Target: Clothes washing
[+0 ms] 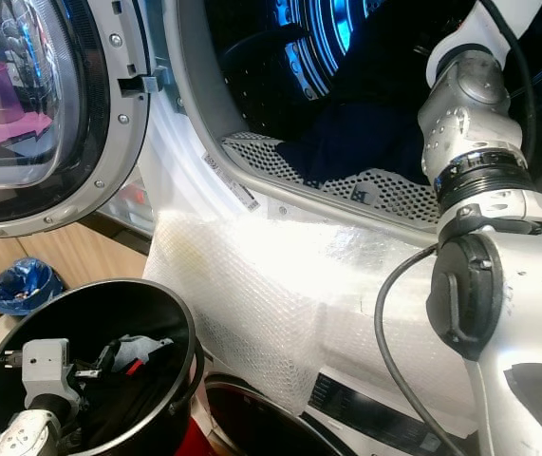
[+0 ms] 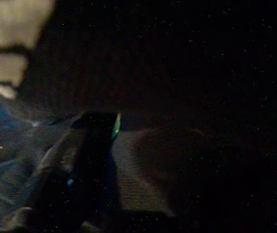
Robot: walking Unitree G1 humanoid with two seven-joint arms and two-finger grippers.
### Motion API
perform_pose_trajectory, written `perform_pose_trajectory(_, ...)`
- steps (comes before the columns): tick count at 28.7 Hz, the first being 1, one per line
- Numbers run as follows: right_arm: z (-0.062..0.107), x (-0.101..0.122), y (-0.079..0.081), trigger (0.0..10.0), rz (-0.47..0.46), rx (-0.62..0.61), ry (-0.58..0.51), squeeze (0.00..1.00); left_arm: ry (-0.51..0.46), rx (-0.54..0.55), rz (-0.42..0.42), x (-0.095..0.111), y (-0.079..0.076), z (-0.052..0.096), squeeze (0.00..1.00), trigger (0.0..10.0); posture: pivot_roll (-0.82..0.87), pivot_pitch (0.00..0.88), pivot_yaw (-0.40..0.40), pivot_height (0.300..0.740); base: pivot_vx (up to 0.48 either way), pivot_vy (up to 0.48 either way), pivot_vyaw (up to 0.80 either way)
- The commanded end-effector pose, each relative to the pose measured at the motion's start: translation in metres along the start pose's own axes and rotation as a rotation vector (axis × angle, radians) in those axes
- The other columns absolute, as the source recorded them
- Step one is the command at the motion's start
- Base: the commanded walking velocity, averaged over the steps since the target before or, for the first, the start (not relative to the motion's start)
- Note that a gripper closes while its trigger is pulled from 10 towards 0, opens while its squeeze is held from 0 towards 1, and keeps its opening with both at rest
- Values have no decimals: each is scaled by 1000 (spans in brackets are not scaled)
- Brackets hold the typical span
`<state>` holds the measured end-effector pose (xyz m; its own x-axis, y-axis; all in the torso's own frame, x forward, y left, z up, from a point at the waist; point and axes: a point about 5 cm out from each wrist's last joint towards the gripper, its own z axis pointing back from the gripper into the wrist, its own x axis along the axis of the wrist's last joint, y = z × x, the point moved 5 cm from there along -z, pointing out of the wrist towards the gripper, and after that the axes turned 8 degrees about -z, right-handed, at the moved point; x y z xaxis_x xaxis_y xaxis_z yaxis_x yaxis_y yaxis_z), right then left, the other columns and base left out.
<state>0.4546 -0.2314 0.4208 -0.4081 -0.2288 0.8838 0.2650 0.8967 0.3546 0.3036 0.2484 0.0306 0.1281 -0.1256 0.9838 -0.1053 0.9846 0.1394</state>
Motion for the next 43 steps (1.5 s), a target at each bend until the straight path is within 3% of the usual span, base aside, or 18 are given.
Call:
perform_pose_trajectory(1,-3,33,-24,10000,18,-134,-116,1000,9,25,17,-2,5,3,0,10000,77,3,-35,740,0,0,0)
perform_pose_trajectory(3,-2,41,-29,10000,9,-164,-156,1000,7,31,19,-2,5,3,0,10000,78,6,-35,740,0,0,0)
perform_pose_trajectory(5,-2,31,1,10000,-53,18,-99,1000,5,37,24,-1,6,3,0,10000,77,7,-35,740,0,0,0)
perform_pose_trajectory(7,9,18,52,10000,-115,307,-42,1000,8,22,25,-2,2,4,0,10000,72,11,-35,740,0,0,0)
perform_pose_trajectory(10,10,28,53,10000,-138,302,-99,1000,8,19,23,-2,1,4,0,10000,70,13,-32,740,0,0,0)
perform_pose_trajectory(12,7,47,40,10000,-292,237,-161,1000,5,21,24,-1,1,3,0,10000,78,16,-33,740,0,0,0)
perform_pose_trajectory(14,5,55,31,10000,-341,190,-192,1000,4,21,25,-1,1,3,0,10000,77,17,-33,740,0,0,0)
perform_pose_trajectory(15,1,65,-1,10000,-386,27,-241,1000,-1,27,28,1,1,3,0,10000,79,20,-33,740,0,0,0)
perform_pose_trajectory(16,0,65,-12,10000,-393,-22,-243,1000,-3,29,29,1,2,3,0,10000,81,20,-33,740,0,0,0)
perform_pose_trajectory(19,0,60,-1,10000,-344,54,-220,1000,-4,28,30,2,2,3,0,10000,79,23,-32,740,0,0,0)
perform_pose_trajectory(22,11,18,58,10000,-98,353,-69,1000,4,9,25,0,-1,3,0,10000,74,22,-24,740,0,0,0)
perform_pose_trajectory(25,16,-1,68,10000,-13,391,-16,1000,5,2,22,0,-2,3,0,10000,70,18,-20,740,0,0,0)
perform_pose_trajectory(30,10,36,50,10000,-166,283,-149,1000,-2,-3,20,3,-3,1,0,10000,88,11,-20,740,0,0,0)
perform_pose_trajectory(32,7,86,4,10000,-299,54,-355,1000,-12,7,20,6,0,0,0,10000,93,8,-21,740,0,0,0)
perform_pose_trajectory(36,7,95,-12,10000,-298,-16,-401,1000,-16,12,19,7,1,0,0,10000,91,5,-21,740,0,0,0)
perform_pose_trajectory(38,3,64,8,10000,-152,86,-266,1000,-11,3,19,6,0,0,0,10000,86,6,-18,740,0,0,0)
perform_pose_trajectory(41,3,34,20,10000,-79,143,-155,1000,-5,-12,20,5,-3,0,0,10000,81,11,-16,740,0,0,0)
perform_pose_trajectory(43,7,-19,26,10000,18,190,9,1000,6,-37,22,3,-9,0,0,10000,76,12,-10,740,0,0,0)
